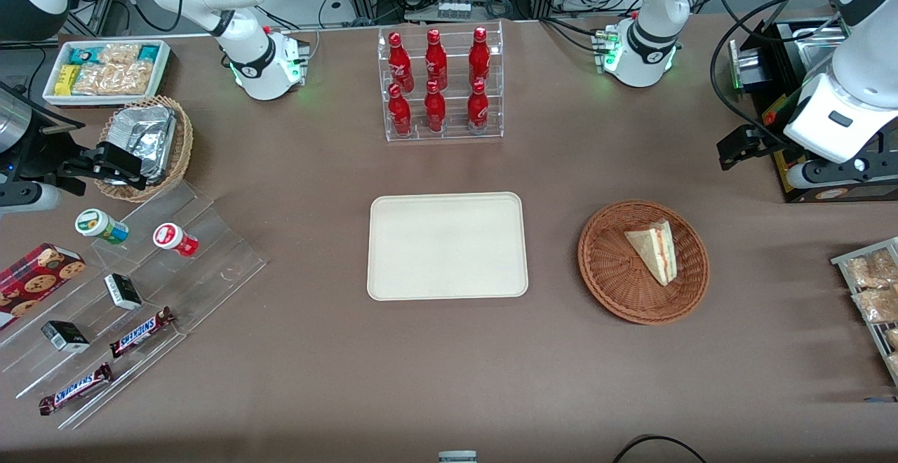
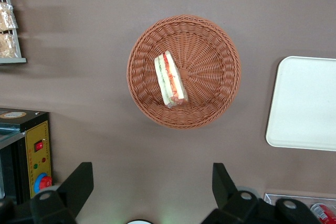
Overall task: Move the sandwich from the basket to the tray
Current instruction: 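Move the left gripper over the wrapped sandwich in the wicker basket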
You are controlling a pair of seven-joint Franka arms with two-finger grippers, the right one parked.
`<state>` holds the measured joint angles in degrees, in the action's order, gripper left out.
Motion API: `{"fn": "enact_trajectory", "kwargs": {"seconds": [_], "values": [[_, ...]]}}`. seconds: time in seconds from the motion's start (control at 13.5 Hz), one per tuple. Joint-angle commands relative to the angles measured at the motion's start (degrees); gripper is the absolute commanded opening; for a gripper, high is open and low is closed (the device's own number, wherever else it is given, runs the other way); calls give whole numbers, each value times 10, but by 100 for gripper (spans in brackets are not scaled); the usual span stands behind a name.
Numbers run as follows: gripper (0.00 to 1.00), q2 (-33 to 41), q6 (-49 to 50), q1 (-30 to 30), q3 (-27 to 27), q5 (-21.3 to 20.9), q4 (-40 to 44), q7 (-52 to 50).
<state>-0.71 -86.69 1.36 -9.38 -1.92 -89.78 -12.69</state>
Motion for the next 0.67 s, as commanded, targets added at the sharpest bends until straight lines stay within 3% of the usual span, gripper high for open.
{"fn": "enact_trajectory", "kwargs": {"seconds": [0.0, 0.3, 0.59], "values": [[100, 0, 13, 3, -1, 8, 9, 13], [100, -6, -16, 6, 3, 7, -18, 10], [100, 1, -101, 6, 9, 0, -118, 7]]}}
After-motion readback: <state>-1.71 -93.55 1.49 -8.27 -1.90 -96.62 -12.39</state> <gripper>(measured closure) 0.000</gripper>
